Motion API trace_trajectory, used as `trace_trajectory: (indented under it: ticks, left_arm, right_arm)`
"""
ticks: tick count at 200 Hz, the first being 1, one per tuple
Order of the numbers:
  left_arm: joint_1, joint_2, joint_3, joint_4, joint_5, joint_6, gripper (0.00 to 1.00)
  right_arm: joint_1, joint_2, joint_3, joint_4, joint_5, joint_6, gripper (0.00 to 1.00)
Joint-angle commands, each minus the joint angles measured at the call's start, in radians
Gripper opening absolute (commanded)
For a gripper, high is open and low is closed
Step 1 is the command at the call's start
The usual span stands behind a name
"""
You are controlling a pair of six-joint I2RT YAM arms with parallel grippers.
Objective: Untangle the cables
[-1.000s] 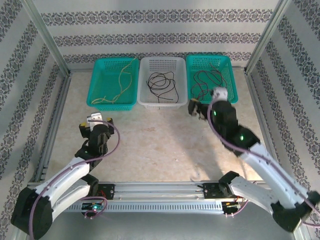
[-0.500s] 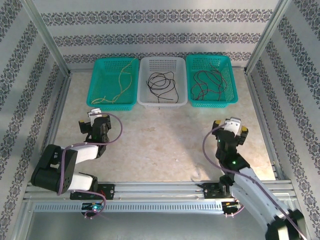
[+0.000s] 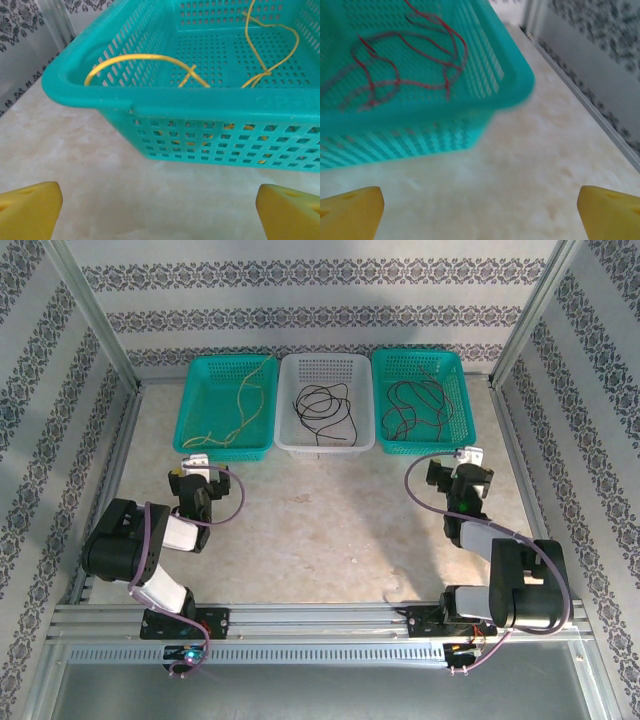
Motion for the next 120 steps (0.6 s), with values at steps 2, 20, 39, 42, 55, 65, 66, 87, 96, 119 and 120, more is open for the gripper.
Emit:
trace_trajectory:
  ticks: [2, 20, 39, 42, 55, 65, 66, 87, 96, 119, 120]
  left_arm:
    - [0.031, 0.011, -0.013, 0.115, 0.079, 0.000, 0.99]
    - [0.041, 0.006, 0.007, 0.057, 0.086, -0.015, 0.99]
    - [0.042, -0.003, 0.012, 0.036, 0.086, -0.017, 0.99]
    - [0.042, -0.001, 0.013, 0.038, 0.085, -0.016, 0.99]
    - [0.042, 0.008, 0.011, 0.059, 0.085, -0.011, 0.99]
    - [0.042, 0.001, 0.018, 0.036, 0.084, -0.012, 0.99]
    - [0.042, 0.001, 0.019, 0.035, 0.084, -0.012, 0.99]
    - [0.039, 0.004, 0.056, -0.024, 0.087, -0.007, 0.99]
    - [0.039, 0.001, 0.061, -0.049, 0.093, -0.008, 0.99]
    - [0.039, 0.002, 0.050, -0.025, 0.164, 0.023, 0.99]
    - [0.039, 0.002, 0.051, -0.027, 0.168, 0.024, 0.99]
  right_arm:
    - [-0.010, -0.022, -0.020, 0.072, -0.187, 0.052, 0.98]
    - [0.031, 0.024, -0.061, 0.200, -0.211, 0.008, 0.98]
    - [0.027, 0.276, -0.057, 0.483, -0.303, 0.014, 0.98]
    - [0.021, 0.280, -0.055, 0.518, -0.341, 0.016, 0.98]
    - [0.005, 0.187, -0.019, 0.274, -0.361, -0.009, 0.99]
    - [0.006, 0.252, -0.033, 0.410, -0.386, 0.007, 0.98]
    - [0.006, 0.256, -0.034, 0.423, -0.388, 0.009, 0.98]
    - [0.014, 0.215, -0.018, 0.293, -0.300, 0.008, 0.98]
    - [0.031, 0.230, 0.012, 0.310, -0.263, 0.004, 0.98]
    - [0.059, 0.220, 0.019, 0.282, -0.208, -0.016, 0.98]
    - [0.060, 0.221, 0.019, 0.283, -0.208, -0.016, 0.98]
